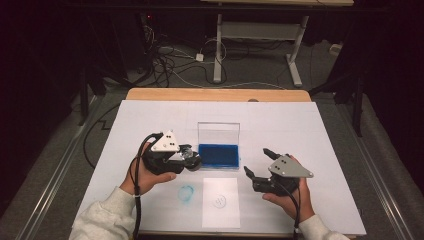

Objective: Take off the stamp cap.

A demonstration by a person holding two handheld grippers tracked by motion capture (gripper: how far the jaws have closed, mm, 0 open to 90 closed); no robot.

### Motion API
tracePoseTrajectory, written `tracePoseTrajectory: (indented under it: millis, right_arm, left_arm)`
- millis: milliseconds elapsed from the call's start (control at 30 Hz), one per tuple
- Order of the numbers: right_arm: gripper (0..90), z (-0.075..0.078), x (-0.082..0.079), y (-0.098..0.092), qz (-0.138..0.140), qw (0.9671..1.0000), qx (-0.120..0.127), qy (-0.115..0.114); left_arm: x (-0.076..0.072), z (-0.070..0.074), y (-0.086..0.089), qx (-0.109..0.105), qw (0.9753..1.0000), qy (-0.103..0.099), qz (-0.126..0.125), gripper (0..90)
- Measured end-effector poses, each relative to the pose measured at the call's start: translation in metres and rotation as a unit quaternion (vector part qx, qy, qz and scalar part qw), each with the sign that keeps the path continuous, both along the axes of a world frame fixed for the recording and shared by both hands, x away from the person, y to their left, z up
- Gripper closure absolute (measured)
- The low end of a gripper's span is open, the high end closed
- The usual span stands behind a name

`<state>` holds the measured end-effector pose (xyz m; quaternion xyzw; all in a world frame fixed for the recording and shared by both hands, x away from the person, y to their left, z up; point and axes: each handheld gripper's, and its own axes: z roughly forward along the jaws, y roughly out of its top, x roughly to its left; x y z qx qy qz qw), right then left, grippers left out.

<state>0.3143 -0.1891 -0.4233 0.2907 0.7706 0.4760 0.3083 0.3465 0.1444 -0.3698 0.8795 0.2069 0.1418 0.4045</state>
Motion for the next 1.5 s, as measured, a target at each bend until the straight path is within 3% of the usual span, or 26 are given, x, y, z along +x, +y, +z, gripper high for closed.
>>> tracePoseTrajectory:
  millis: [133, 367, 433, 533, 667, 833, 967, 1100, 1233, 1500]
  right_arm:
    - [17.8, 0.001, 0.009, 0.015, 0.02, 0.9998, -0.003, 0.002]
    - [16.3, 0.0, 0.021, 0.029, 0.051, 0.9982, -0.001, 0.031]
    - [16.7, -0.001, 0.021, 0.033, 0.057, 0.9977, -0.006, 0.038]
    - [17.1, -0.002, 0.018, 0.04, 0.061, 0.9966, 0.006, 0.055]
    - [16.3, -0.002, 0.012, 0.051, 0.067, 0.9965, -0.008, 0.049]
    - [17.8, -0.009, 0.007, 0.063, 0.083, 0.9946, -0.015, 0.06]
    - [18.6, -0.016, 0.001, 0.073, 0.092, 0.9936, -0.028, 0.059]
    - [21.0, -0.022, -0.003, 0.075, 0.089, 0.9937, -0.034, 0.058]
    - [21.6, -0.023, -0.004, 0.075, 0.093, 0.9936, -0.03, 0.057]
    - [25.2, -0.026, -0.003, 0.071, 0.097, 0.9928, -0.028, 0.063]
  left_arm:
    - [0.0, 0.006, -0.009, 0.003, 0.9999, -0.01, -0.008, 54.5]
    - [0.002, 0.01, -0.019, -0.012, 0.9998, -0.01, -0.012, 54.5]
    - [0.004, 0.008, -0.024, -0.012, 0.9998, -0.006, -0.016, 54.5]
    - [0.006, 0.005, -0.029, -0.011, 0.9998, -0.001, -0.017, 54.5]
    - [0.006, 0.003, -0.035, -0.016, 0.9997, 0.002, -0.02, 54.5]
    - [0.002, 0.0, -0.046, -0.013, 0.9994, 0.003, -0.032, 54.5]
    - [-0.004, -0.008, -0.052, -0.008, 0.9987, 0.011, -0.05, 54.5]
    - [-0.01, -0.009, -0.056, -0.018, 0.9974, 0.018, -0.067, 54.5]
    - [-0.017, -0.008, -0.061, -0.014, 0.9964, 0.013, -0.082, 54.5]
    - [-0.018, -0.007, -0.061, -0.014, 0.9961, 0.013, -0.086, 54.5]
